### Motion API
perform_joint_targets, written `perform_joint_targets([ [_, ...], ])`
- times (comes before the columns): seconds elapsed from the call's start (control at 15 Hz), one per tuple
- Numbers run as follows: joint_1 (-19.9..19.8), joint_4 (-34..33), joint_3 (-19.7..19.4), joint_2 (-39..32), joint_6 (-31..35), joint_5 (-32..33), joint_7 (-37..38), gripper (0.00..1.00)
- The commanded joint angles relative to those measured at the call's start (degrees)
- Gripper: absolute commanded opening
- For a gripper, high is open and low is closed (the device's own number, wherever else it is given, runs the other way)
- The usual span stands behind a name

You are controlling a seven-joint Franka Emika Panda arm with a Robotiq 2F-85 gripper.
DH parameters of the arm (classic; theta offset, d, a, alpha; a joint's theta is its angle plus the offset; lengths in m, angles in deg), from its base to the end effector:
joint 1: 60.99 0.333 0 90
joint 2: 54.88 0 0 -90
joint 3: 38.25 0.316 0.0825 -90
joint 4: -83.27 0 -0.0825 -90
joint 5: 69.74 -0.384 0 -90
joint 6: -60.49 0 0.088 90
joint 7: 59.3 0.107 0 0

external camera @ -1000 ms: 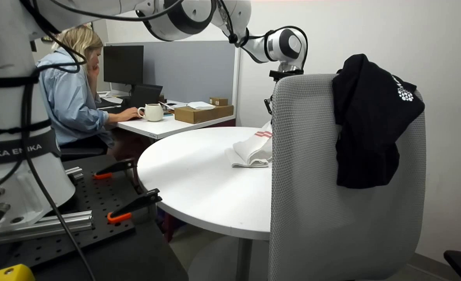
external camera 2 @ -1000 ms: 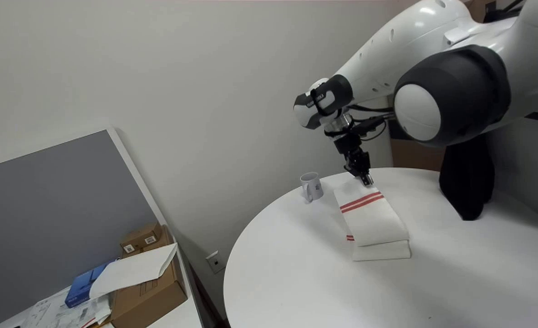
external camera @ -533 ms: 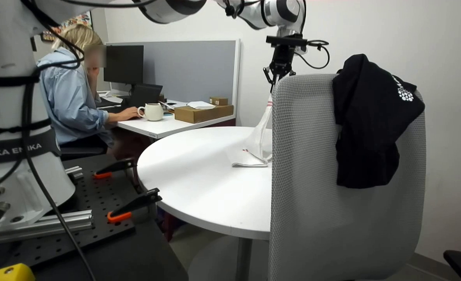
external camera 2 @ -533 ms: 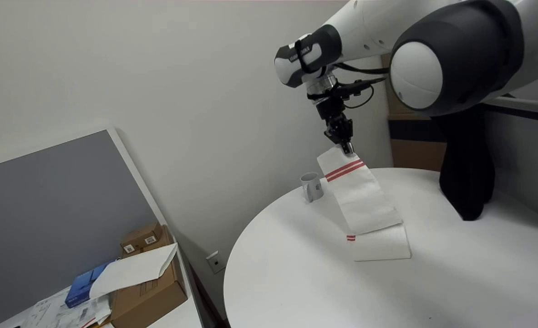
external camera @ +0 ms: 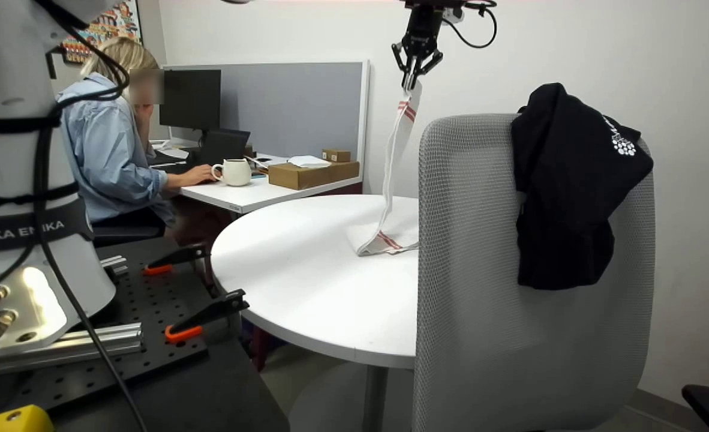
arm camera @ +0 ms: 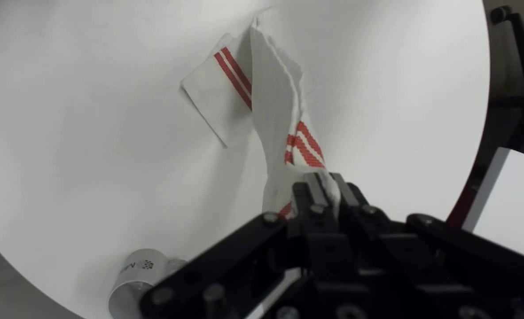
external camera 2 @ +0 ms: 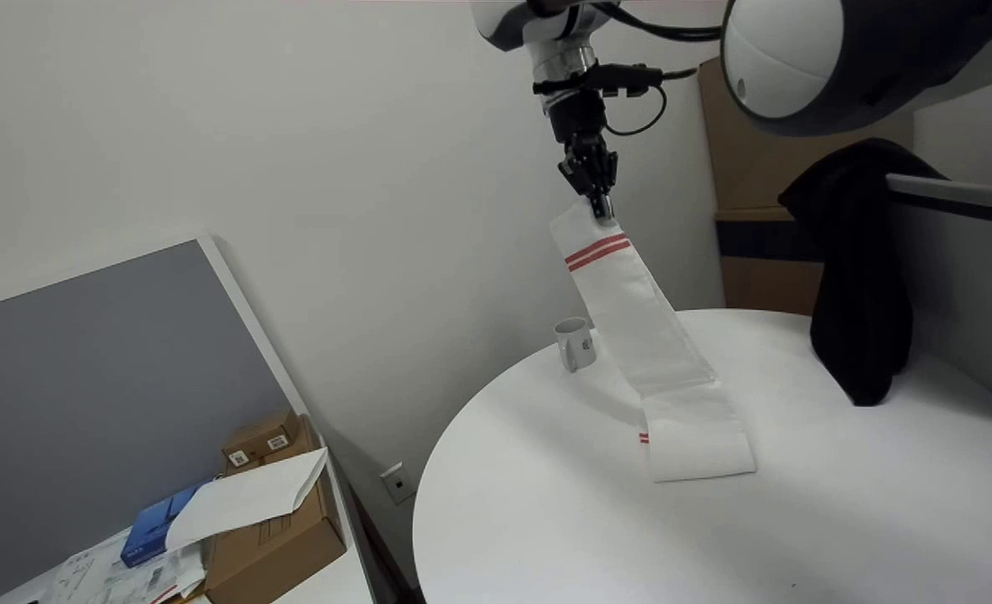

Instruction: Unfold the white and red towel

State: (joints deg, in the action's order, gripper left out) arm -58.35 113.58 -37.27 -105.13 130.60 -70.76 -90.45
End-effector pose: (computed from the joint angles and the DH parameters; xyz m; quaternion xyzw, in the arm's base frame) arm 0.7269 0.0417 0.4949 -0.9503 -0.2973 0.0847 0.0366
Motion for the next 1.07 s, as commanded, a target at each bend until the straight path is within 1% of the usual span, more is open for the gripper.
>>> perform_joint_targets([
  [0.0,0.3,-0.8,2.4,2.1,-5.4,-2.7,-1.2,0.02],
  [0.2,0.8,-0.9,5.2,3.0,-9.3,-4.9,-2.6,0.02],
  [0.33,1.8,-0.4,7.3,3.1,-12.5,-5.8,-4.9,0.02],
  [0.6,5.2,0.5,10.5,2.2,-17.6,-5.6,-8.1,0.02],
  [0.8,7.1,1.7,12.1,1.2,-19.9,-5.7,-9.3,0.02],
  [1.0,8.1,3.4,13.5,-0.4,-21.8,-5.9,-10.3,0.02],
])
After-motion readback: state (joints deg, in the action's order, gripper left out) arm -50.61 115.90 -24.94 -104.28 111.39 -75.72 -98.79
